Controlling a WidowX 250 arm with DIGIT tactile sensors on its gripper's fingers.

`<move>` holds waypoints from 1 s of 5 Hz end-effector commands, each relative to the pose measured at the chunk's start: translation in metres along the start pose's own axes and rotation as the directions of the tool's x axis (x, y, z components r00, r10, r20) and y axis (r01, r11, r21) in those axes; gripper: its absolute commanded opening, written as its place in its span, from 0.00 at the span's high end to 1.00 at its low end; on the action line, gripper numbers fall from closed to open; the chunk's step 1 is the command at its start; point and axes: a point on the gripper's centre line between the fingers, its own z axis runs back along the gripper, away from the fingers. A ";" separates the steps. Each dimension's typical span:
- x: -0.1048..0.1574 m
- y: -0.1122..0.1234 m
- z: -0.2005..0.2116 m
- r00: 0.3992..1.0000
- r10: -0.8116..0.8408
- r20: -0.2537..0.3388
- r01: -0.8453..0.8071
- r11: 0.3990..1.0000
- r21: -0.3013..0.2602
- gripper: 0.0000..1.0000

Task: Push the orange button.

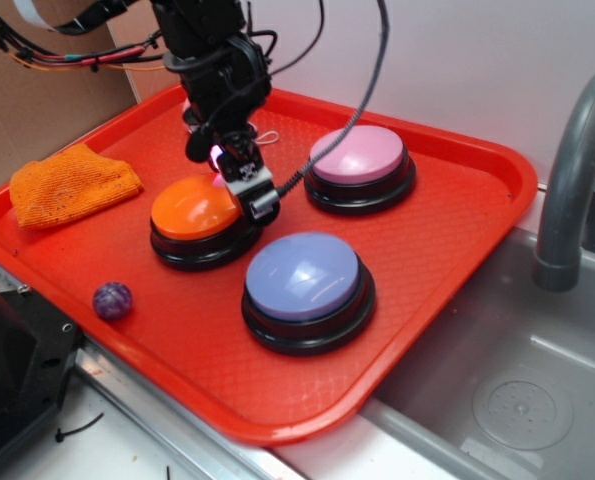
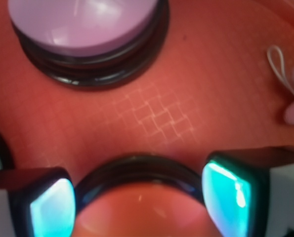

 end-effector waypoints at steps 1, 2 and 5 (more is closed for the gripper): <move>-0.008 -0.001 0.064 0.998 0.036 0.045 -0.038 0.998 0.057 0.00; -0.012 0.002 0.082 0.998 0.039 0.045 -0.042 0.996 0.075 0.00; -0.030 0.009 0.115 0.993 0.115 -0.002 -0.114 0.989 0.099 0.00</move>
